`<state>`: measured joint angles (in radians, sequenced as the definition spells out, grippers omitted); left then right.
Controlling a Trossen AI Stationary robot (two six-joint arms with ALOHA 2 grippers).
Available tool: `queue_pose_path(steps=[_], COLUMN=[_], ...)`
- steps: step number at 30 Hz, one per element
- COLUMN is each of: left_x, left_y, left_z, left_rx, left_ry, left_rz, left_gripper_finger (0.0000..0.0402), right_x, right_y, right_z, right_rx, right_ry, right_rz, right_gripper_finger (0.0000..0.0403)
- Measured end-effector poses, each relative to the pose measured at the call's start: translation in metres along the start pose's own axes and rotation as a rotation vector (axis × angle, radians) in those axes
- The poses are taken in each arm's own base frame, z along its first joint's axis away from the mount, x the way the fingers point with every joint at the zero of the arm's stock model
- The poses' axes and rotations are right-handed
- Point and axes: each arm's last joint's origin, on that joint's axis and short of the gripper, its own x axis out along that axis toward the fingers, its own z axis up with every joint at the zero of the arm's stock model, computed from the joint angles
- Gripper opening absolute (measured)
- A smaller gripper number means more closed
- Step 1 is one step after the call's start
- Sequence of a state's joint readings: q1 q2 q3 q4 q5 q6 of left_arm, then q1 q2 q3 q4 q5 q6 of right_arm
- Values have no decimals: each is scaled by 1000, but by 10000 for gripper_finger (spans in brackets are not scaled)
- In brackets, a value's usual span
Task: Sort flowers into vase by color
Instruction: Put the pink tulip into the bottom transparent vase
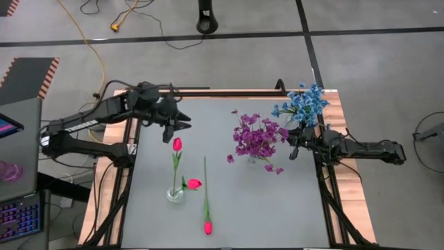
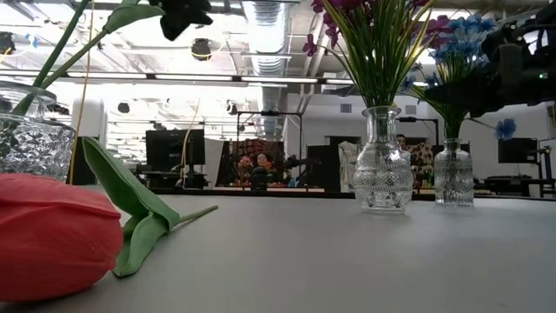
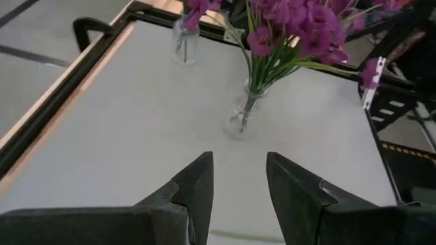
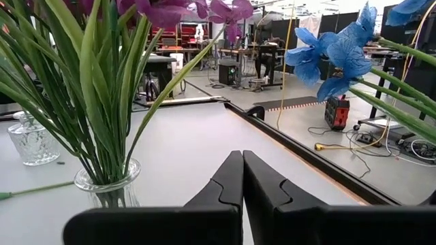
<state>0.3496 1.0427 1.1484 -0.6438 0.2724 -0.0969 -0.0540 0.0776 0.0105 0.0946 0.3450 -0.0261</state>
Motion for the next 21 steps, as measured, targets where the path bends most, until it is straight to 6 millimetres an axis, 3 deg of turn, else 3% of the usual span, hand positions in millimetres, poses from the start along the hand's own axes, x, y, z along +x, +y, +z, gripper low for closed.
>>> queue_pose_path(steps=[10,21], left_x=[40,81], left_y=[32,50], left_z=[-2,-15], left_rx=[127,261], left_ry=[98,198], left_rz=[-154,-281], left_gripper_finger=[123,123], right_x=[0,0], right_y=[0,0], right_z=[-1,-1], right_rx=[-4,-4], right_ry=[13,13], right_rz=[1,1], right_gripper_finger=[33,33])
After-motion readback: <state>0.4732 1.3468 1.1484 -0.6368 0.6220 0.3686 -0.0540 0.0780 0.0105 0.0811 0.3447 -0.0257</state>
